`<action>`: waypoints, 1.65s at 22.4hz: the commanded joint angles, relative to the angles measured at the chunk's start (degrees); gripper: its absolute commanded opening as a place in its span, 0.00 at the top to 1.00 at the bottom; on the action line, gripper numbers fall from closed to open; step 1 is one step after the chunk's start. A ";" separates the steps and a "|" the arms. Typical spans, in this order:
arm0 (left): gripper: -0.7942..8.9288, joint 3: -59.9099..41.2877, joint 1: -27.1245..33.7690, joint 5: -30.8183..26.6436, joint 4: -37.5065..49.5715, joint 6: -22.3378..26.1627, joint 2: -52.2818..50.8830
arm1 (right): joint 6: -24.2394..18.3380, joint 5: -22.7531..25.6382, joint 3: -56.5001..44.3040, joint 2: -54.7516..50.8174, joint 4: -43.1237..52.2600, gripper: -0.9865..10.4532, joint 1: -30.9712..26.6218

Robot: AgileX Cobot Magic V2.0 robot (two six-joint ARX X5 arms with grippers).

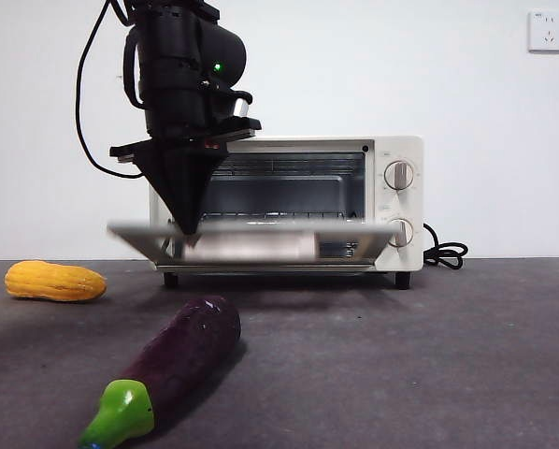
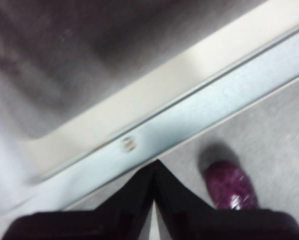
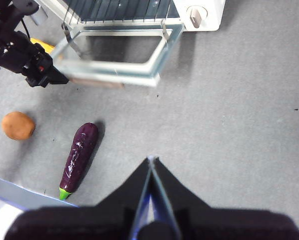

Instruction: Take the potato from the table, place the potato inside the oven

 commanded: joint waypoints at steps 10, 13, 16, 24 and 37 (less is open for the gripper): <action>0.93 0.15 -0.66 0.44 -0.17 1.99 -5.33 | -1.07 -0.33 0.28 0.02 -1.01 0.91 0.00; 0.93 0.15 -0.79 3.56 0.09 1.57 -12.33 | -1.05 -6.99 0.28 0.02 -0.35 0.91 0.04; 0.93 0.15 -1.40 4.31 -0.09 0.63 -21.55 | -0.46 -16.70 0.28 0.02 1.33 0.91 0.37; 0.93 0.13 -1.95 3.67 -0.35 -1.57 -42.60 | 12.48 -13.16 0.26 0.04 13.53 0.82 16.11; 0.92 -3.72 -1.95 2.32 -0.55 -5.57 -59.49 | 21.81 2.03 0.28 10.62 28.68 0.44 43.19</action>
